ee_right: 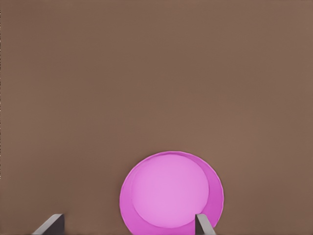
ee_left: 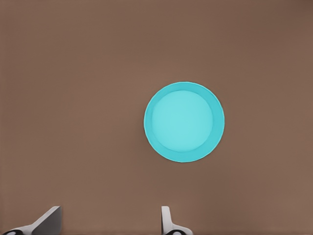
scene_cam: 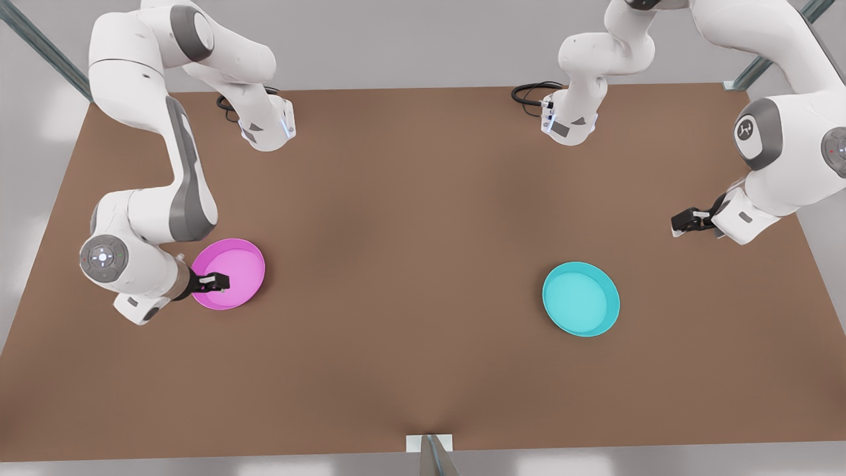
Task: Flip the blue plate over with the left arm, and stack the pink plate on top of the blue plate with the right arm
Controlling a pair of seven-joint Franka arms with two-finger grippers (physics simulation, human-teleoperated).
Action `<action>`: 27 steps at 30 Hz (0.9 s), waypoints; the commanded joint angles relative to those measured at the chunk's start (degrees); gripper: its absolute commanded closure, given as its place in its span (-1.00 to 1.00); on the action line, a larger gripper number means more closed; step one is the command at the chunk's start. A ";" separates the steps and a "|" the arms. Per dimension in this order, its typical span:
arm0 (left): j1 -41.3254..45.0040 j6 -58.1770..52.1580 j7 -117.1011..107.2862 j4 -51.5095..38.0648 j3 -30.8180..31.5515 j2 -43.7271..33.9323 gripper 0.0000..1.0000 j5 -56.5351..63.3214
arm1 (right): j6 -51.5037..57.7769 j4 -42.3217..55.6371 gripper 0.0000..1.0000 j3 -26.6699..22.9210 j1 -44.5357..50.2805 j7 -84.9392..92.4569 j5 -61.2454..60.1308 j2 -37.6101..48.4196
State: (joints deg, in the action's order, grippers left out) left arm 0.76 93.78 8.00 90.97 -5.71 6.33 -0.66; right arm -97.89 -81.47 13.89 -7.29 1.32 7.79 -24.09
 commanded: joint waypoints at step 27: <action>-6.83 32.87 18.19 13.80 3.07 30.23 -0.36 -30.01 | 2.62 3.07 -1.00 2.90 -0.09 0.53 -7.70 -4.12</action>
State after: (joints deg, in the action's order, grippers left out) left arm -6.06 126.65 26.19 104.77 -2.63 36.64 -30.59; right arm -95.27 -78.39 16.78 -7.46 1.92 0.17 -28.22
